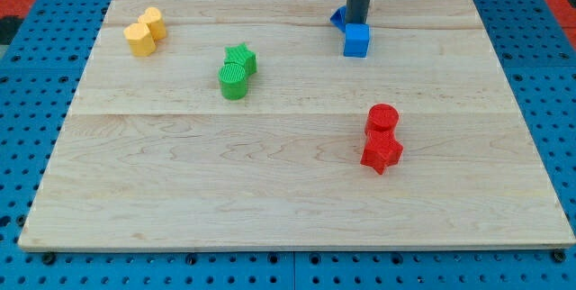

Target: Point your arm to the blue cube

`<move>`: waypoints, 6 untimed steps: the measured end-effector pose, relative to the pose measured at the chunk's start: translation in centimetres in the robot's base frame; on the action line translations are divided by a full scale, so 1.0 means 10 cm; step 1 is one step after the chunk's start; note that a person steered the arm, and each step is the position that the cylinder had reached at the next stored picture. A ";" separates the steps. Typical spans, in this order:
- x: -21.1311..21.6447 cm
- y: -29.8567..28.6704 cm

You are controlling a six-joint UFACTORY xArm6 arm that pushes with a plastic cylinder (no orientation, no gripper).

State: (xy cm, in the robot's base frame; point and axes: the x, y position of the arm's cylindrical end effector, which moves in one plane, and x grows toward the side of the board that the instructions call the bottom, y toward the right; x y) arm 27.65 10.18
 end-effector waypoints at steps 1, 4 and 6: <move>0.19 0.55; 0.64 0.19; 0.41 0.03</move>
